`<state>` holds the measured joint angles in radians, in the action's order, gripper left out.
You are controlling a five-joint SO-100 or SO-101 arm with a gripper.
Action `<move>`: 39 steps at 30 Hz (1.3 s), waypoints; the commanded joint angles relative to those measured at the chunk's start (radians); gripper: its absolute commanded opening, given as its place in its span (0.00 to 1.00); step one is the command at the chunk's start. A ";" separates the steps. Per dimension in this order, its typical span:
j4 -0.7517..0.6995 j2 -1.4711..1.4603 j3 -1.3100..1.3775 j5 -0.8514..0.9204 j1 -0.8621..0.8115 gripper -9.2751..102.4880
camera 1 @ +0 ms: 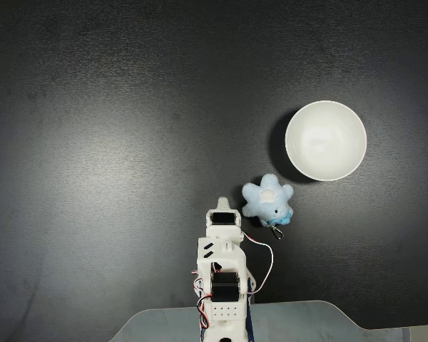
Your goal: Grasp a skyblue doll and put it in the white bowl.
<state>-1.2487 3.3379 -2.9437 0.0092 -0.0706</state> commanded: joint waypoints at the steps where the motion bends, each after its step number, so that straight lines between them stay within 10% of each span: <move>1: 0.000 0.003 0.012 0.006 -0.009 0.08; 39: -0.008 -0.216 0.360 0.003 -0.015 0.08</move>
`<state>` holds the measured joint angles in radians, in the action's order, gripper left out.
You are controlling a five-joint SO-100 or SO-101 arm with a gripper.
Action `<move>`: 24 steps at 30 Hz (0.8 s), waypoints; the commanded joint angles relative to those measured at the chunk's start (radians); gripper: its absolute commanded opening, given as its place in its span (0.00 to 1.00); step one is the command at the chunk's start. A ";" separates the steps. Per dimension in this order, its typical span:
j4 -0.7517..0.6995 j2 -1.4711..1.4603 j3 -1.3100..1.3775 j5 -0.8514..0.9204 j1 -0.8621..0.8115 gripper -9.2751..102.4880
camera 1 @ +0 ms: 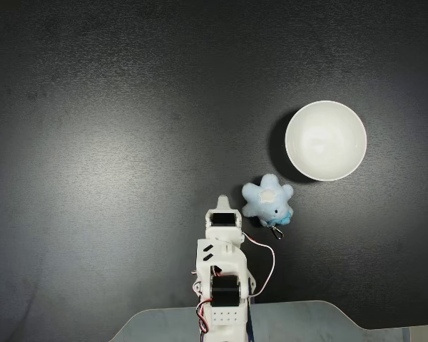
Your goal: Grasp a skyblue doll and put it in the white bowl.
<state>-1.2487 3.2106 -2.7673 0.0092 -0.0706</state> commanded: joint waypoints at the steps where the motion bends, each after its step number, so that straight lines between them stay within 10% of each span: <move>1: -0.012 -0.112 0.227 -0.002 -0.015 0.08; 18: -0.025 -0.456 0.882 0.009 -0.058 0.08; 24: -0.249 -0.635 1.172 0.018 -0.080 0.08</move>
<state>-1.3760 2.6707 -1.8101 0.0092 -0.1197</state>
